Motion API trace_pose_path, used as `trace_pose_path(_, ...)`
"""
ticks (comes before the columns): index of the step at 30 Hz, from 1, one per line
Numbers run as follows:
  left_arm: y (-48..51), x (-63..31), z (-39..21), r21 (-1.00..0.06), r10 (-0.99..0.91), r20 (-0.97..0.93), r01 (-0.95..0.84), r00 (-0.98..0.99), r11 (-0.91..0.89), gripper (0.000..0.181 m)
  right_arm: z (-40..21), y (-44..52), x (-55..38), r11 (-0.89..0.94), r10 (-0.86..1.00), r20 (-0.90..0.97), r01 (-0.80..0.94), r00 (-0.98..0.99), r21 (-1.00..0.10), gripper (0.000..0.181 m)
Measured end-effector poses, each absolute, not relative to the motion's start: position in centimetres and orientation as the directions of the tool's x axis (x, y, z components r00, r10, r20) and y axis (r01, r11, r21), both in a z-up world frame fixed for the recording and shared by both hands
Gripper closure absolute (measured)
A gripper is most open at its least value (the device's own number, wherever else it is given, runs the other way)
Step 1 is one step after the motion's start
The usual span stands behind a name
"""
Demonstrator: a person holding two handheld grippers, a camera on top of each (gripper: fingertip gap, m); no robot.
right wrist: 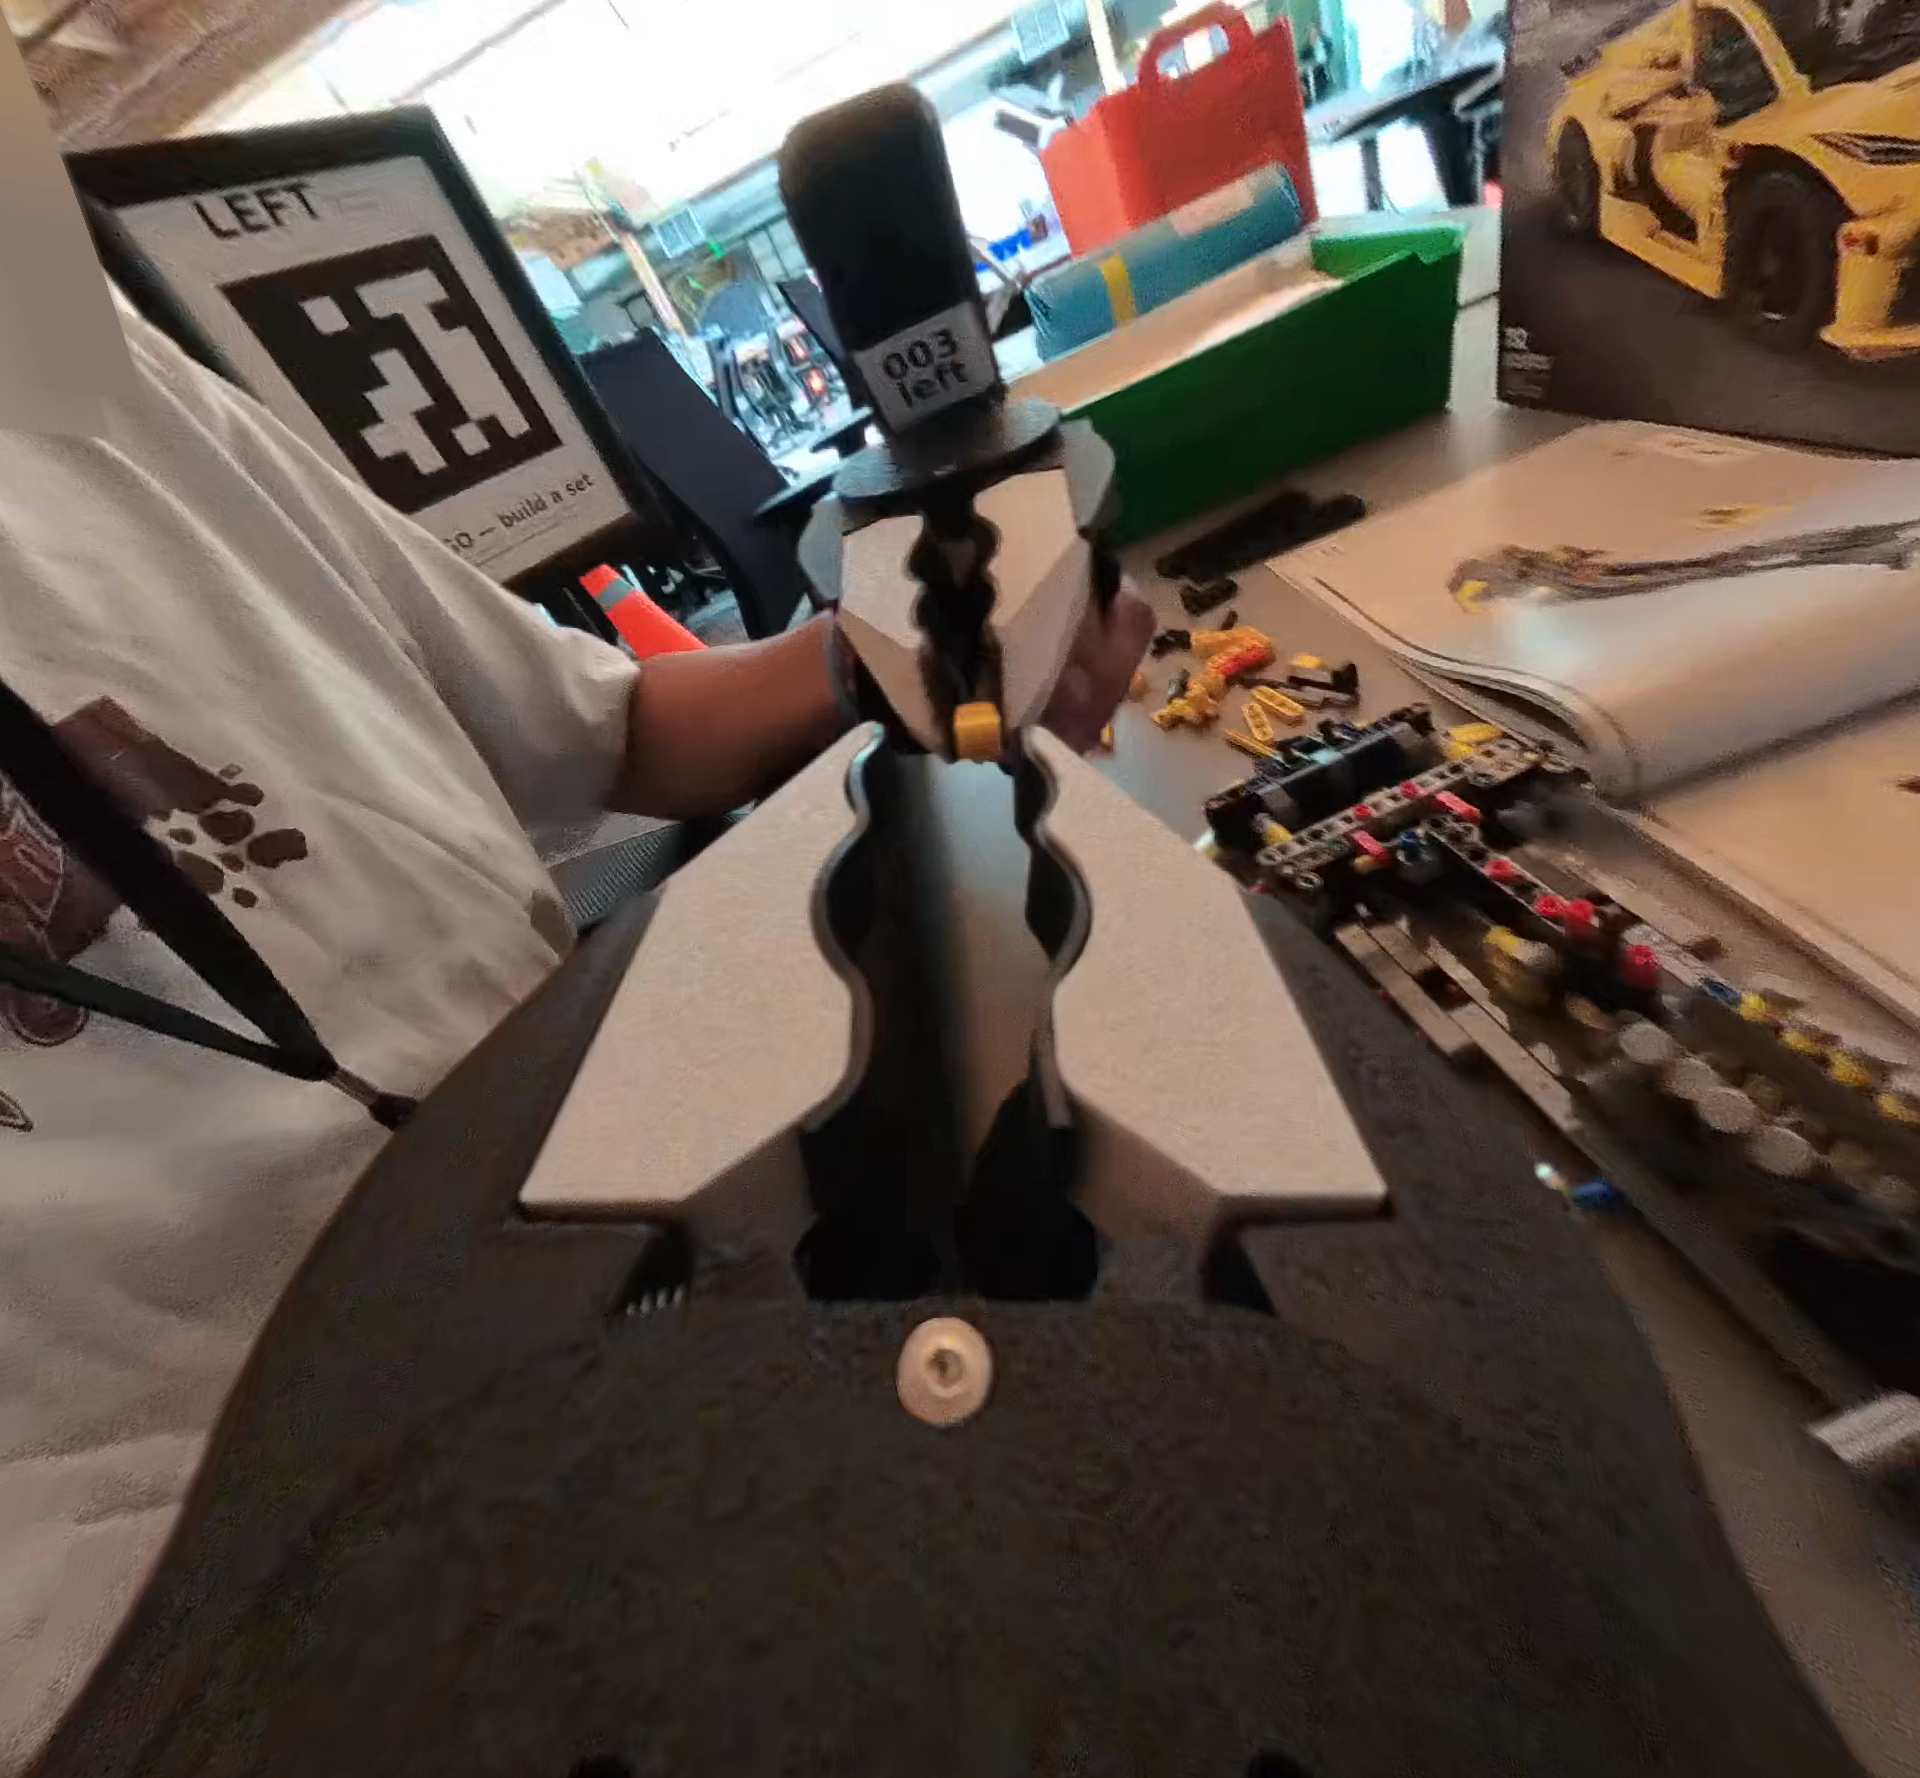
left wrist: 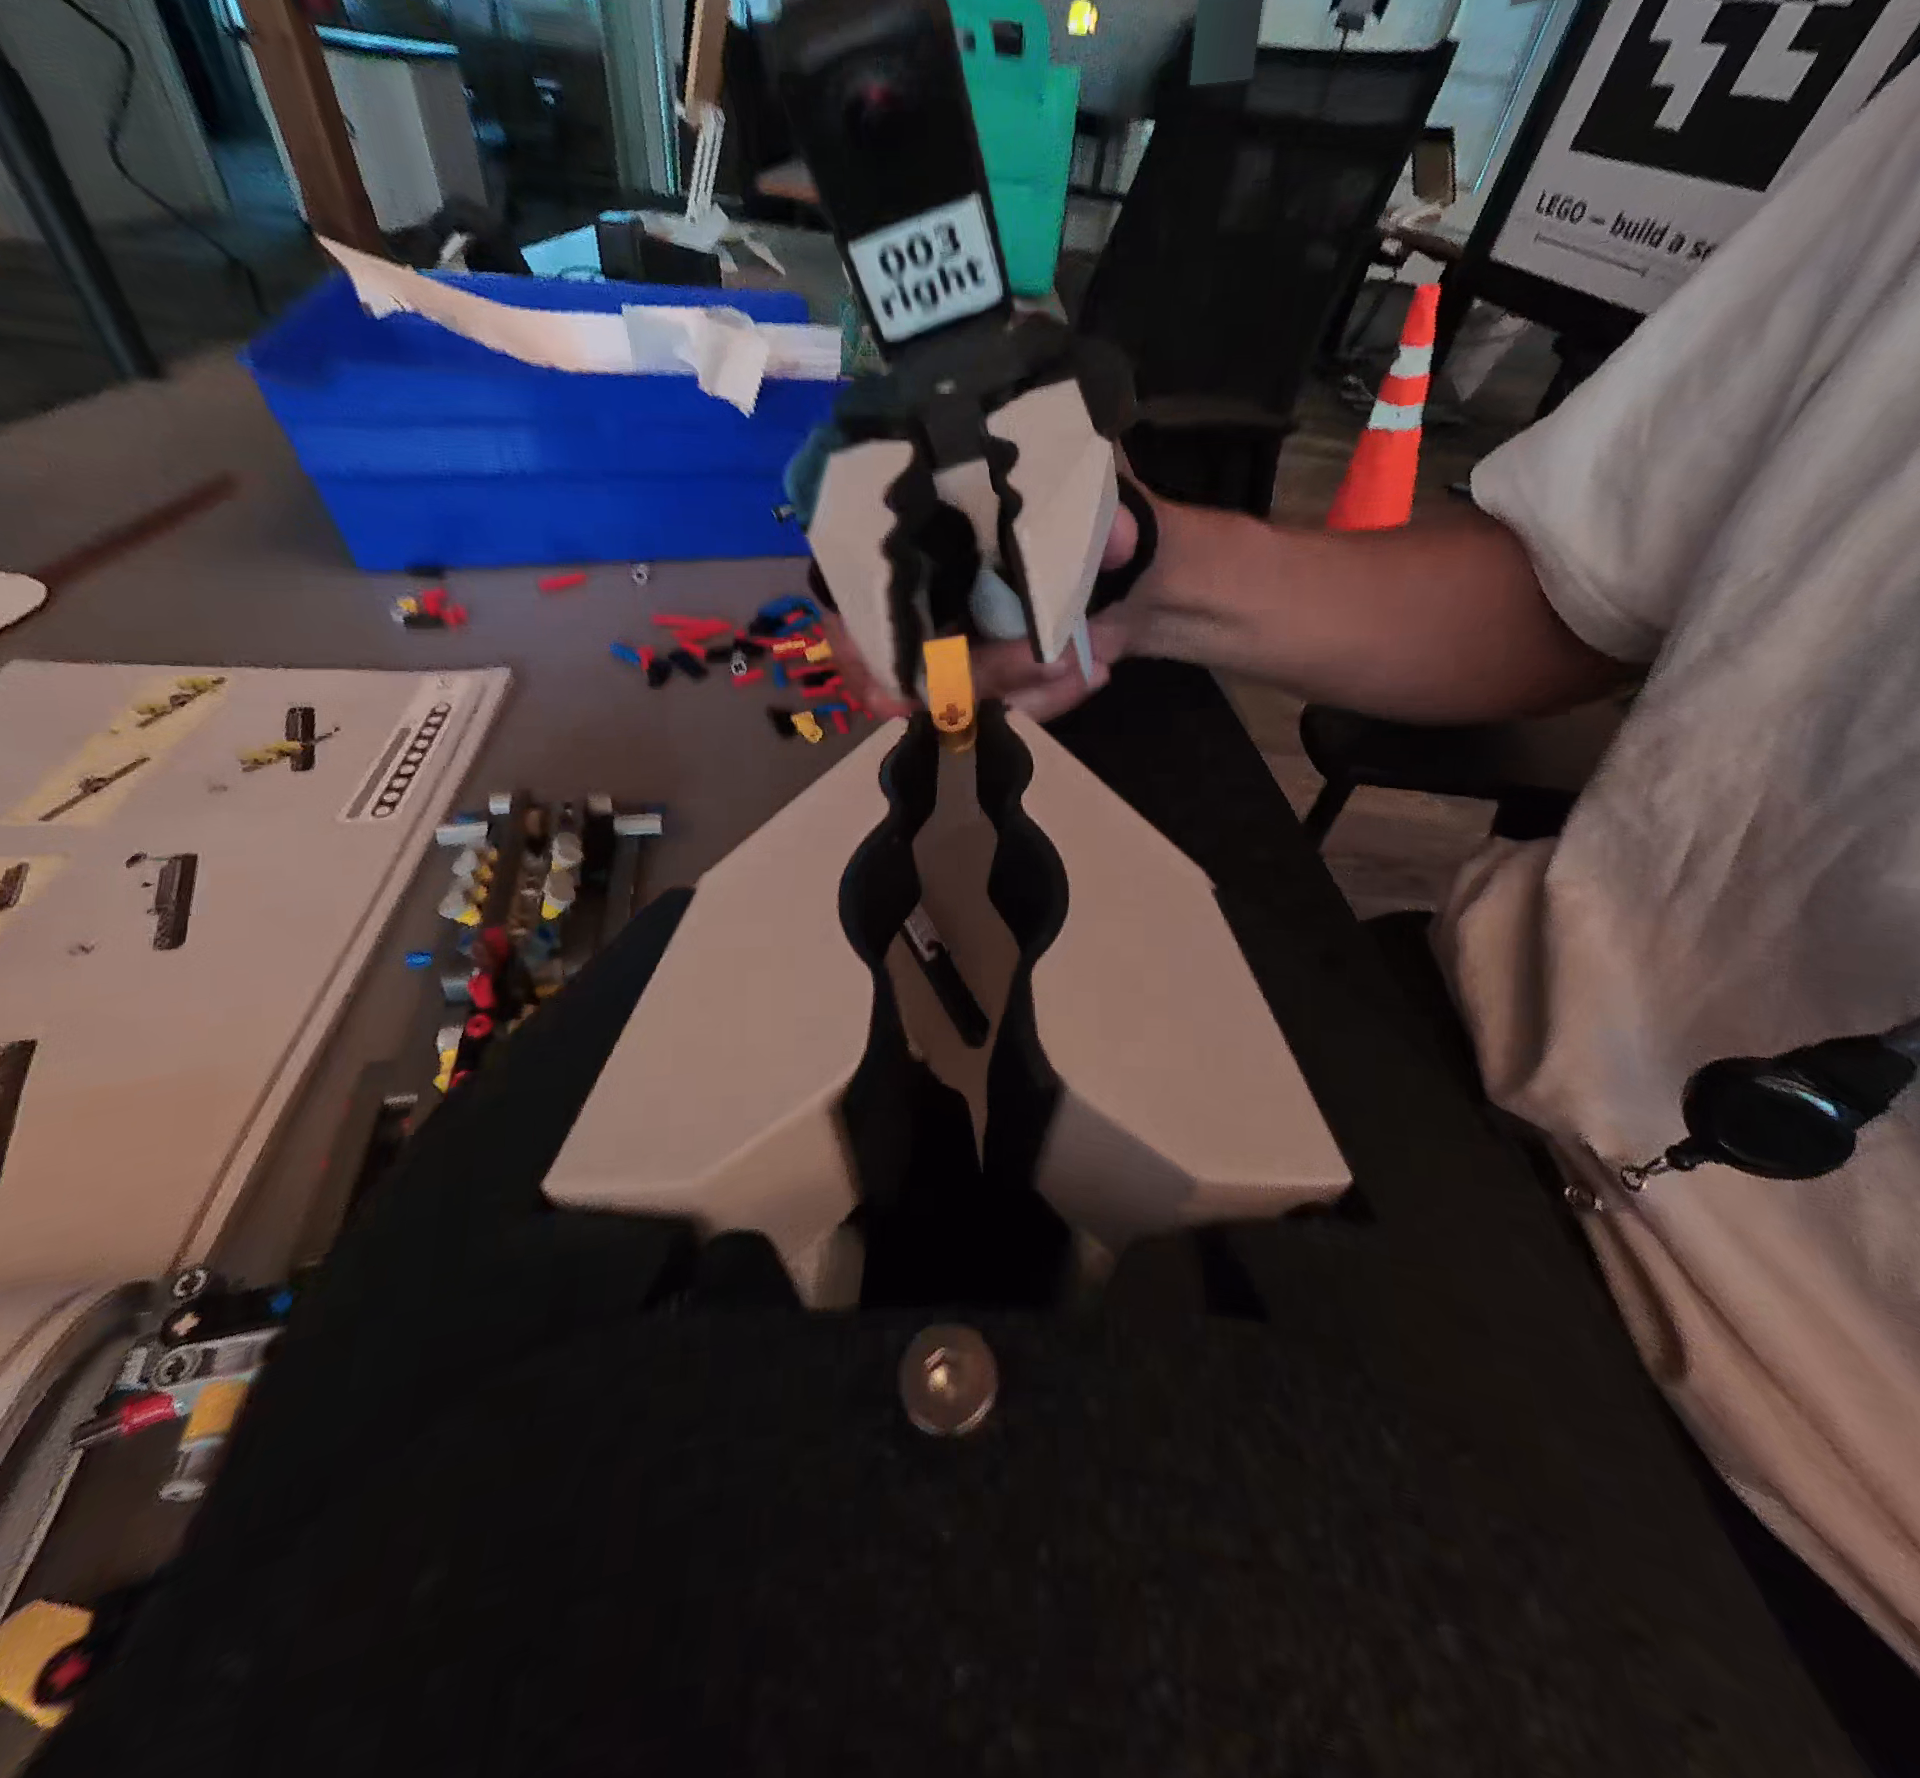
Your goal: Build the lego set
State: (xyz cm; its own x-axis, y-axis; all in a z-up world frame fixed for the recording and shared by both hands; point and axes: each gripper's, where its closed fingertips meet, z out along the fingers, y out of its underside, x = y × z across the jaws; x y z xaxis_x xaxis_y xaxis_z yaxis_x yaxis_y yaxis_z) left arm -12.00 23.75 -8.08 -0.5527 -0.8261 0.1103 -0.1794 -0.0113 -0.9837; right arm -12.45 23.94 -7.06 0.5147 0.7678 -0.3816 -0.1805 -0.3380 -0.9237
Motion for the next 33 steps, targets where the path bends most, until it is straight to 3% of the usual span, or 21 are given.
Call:
trace_pose_path(8, 23.1, -12.3, -8.3, -0.976, -0.796, 0.157, -0.214, -0.584, -0.036, 0.175, -7.6, 23.9, -12.8, -0.278, 0.761, -0.337, -0.191, 0.555, -0.941, 0.174)
trace_pose_path(27, 23.2, -12.7, -10.1, -0.954, -0.806, 0.140, -0.298, -0.575, 0.047, 0.175, -9.3, 24.1, -12.7, -0.282, 0.748, -0.301, -0.127, 0.591, -0.951, 0.174)
trace_pose_path(31, 25.8, -14.1, -14.9, -0.871, -0.864, 0.112, -0.468, -0.491, 0.153, 0.151, -10.8, 25.1, -10.6, -0.296, 0.668, -0.275, -0.092, 0.692, -0.951, 0.174)
trace_pose_path(33, 26.3, -14.8, -17.8, -0.822, -0.877, 0.075, -0.528, -0.474, 0.215, 0.150, -10.8, 25.0, -10.6, -0.301, 0.672, -0.288, -0.105, 0.683, -0.948, 0.174)
